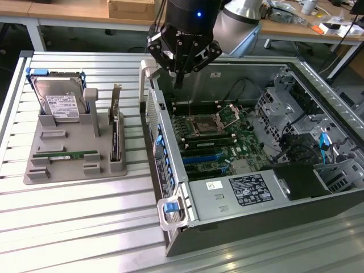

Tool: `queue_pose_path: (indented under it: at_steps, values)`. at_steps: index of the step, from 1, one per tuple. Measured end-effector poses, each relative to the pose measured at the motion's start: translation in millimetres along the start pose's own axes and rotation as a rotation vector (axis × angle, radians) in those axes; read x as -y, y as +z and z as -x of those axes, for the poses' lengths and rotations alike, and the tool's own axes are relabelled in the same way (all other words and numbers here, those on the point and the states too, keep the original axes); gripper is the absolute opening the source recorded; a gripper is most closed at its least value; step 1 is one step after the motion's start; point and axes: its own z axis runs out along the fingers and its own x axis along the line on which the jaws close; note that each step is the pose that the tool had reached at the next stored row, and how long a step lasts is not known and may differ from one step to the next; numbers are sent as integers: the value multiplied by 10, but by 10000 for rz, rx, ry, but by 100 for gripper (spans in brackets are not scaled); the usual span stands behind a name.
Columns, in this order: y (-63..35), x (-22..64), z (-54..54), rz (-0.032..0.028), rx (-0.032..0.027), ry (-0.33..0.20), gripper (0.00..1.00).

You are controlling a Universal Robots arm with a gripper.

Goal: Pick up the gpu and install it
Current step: 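Reach for the gpu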

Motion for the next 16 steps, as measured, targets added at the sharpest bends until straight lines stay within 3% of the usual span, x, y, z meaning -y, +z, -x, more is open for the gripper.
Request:
queue_pose_path:
  at_steps: [16]
  values:
    - [-4,11,-143,1,0,-1,11]
